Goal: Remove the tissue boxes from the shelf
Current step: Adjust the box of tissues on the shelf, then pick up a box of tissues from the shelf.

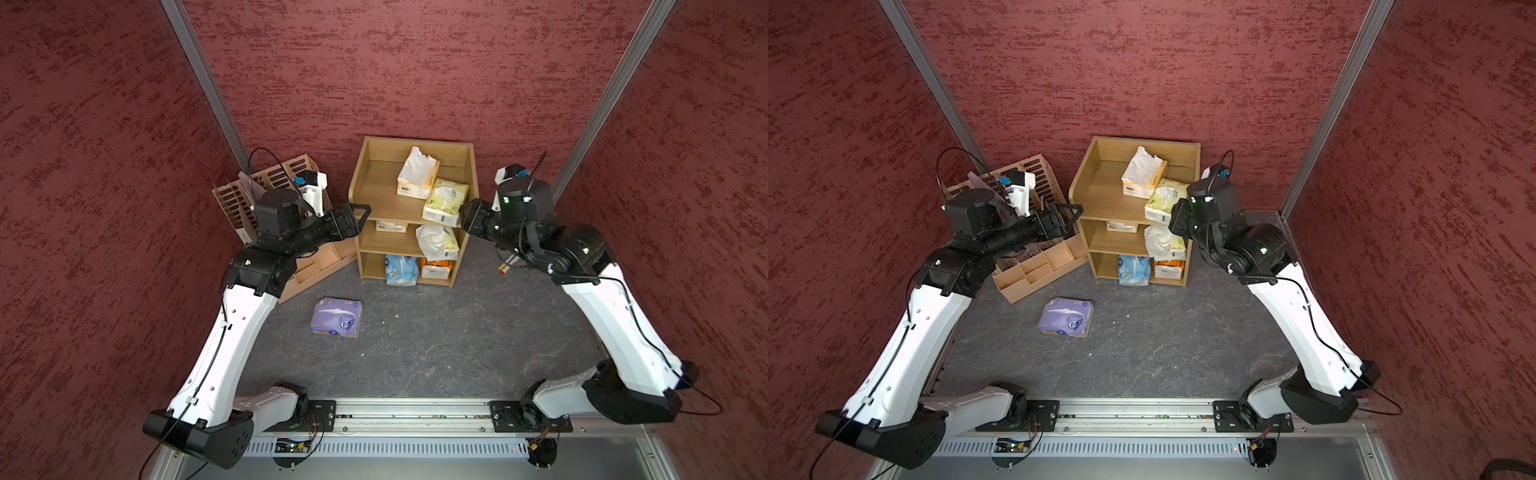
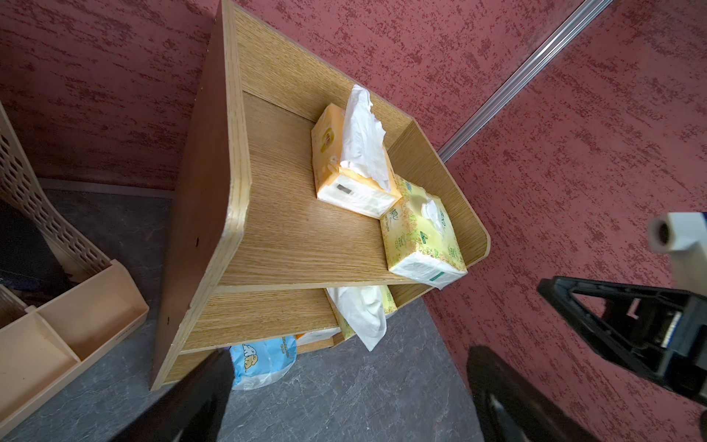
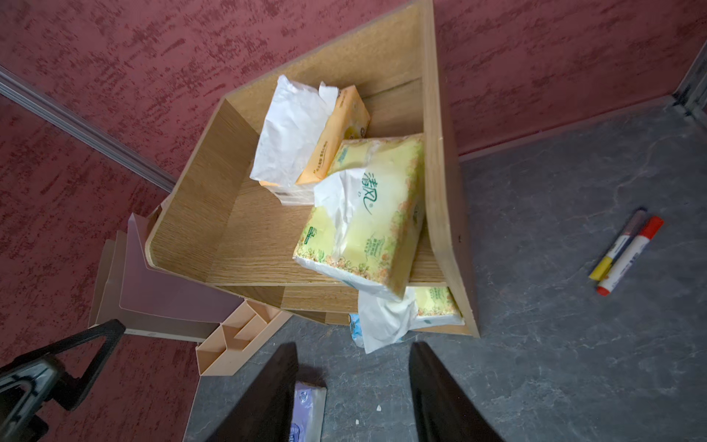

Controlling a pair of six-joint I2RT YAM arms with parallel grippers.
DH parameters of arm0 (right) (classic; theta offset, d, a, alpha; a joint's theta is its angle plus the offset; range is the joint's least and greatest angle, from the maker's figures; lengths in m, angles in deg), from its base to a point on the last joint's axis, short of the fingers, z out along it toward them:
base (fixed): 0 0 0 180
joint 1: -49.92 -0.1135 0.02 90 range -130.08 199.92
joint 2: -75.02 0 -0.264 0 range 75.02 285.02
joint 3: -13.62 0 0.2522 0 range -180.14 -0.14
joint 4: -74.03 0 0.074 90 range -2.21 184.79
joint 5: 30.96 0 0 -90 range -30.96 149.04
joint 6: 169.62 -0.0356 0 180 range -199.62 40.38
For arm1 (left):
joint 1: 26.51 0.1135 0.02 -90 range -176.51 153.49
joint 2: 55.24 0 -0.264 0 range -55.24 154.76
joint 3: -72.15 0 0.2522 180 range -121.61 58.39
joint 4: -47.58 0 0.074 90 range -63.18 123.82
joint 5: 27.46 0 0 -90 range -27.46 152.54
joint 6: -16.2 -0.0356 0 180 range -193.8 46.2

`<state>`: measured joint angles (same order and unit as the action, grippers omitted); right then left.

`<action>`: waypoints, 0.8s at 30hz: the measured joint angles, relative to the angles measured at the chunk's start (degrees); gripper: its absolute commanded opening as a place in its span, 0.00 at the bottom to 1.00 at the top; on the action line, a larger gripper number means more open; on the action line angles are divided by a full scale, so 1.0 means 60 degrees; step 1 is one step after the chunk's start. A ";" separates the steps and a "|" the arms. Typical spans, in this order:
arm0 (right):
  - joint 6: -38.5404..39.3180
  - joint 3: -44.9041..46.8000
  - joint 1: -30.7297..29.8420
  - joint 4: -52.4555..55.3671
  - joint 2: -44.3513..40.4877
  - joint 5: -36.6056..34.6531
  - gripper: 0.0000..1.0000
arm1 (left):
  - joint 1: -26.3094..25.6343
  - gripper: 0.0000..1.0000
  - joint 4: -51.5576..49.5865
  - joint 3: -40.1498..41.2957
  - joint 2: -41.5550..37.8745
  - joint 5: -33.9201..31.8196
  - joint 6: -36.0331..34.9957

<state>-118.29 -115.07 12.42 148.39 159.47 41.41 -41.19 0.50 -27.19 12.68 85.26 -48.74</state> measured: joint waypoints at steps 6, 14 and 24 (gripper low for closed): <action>-0.0477 0.0004 0.0415 -0.0197 0.0856 0.0612 0.55 | 0.0000 1.00 0.0000 0.0000 0.0000 0.0051 0.0007; -0.0780 -0.0160 0.0739 -0.0200 0.0911 0.0743 0.55 | 0.0000 1.00 0.0007 0.0000 0.0000 0.0051 0.0004; -0.0911 0.0514 0.0874 -0.0831 0.0922 0.0834 0.55 | 0.0000 1.00 0.0168 0.0000 0.0222 0.0055 0.0004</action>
<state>-123.76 -111.99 17.67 143.41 165.00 46.42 -41.19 1.51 -27.19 14.02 85.59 -48.72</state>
